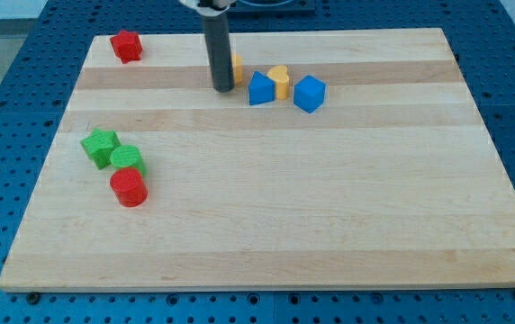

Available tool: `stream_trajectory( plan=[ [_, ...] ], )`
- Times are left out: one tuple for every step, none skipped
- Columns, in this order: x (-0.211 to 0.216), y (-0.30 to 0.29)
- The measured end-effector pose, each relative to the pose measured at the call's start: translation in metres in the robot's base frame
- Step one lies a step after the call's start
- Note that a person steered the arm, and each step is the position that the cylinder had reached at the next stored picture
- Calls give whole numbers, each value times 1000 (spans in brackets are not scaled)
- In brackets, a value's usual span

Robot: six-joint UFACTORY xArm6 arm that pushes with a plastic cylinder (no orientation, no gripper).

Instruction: Move yellow hexagon right horizontally towards red star

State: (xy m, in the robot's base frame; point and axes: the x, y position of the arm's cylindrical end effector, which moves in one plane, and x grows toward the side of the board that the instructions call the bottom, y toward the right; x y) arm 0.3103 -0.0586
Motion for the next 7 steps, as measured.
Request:
stream_trajectory(
  plan=[
    [-25,41],
    [-23,42],
    [5,-4],
    [11,-43],
    [-14,-36],
    [-41,-6],
    [-56,37]
  ],
)
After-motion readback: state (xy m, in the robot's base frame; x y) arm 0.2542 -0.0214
